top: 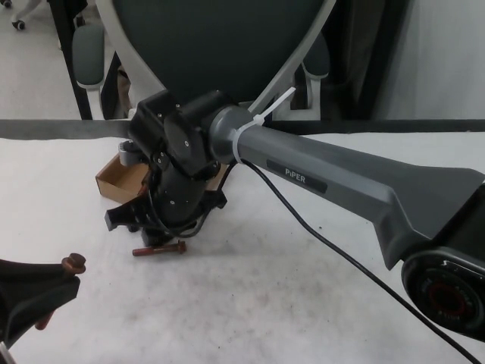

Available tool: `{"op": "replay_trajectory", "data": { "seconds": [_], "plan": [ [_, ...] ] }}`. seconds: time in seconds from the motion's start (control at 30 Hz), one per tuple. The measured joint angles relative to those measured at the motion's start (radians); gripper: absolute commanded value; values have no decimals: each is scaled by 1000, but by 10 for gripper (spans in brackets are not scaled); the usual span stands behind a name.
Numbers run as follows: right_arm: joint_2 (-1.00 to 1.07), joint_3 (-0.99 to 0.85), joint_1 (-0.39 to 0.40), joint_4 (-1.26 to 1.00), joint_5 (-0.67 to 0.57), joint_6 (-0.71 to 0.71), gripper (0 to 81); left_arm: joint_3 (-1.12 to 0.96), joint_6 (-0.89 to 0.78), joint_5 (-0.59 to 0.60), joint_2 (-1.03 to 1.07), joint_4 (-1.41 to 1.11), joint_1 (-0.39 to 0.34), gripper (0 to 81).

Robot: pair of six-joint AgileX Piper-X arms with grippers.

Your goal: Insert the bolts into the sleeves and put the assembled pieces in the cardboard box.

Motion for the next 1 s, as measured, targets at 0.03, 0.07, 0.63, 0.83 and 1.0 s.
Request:
{"op": "replay_trajectory", "data": {
  "seconds": [0.03,0.07,0.63,0.83,1.0],
  "plan": [
    [0,0,-2,2,0,0,8,0,0,0,0,0,0,8],
    [0,0,-2,7,-3,0,5,0,0,0,0,0,0,8],
    [-184,24,-44,36,60,-91,2,0,-254,53,0,-263,0,8],
    [-316,118,-72,9,68,-130,2,0,-347,68,0,-325,0,8],
    [-482,329,-75,-100,71,-134,2,0,-369,82,0,-342,0,8]
  ]
}}
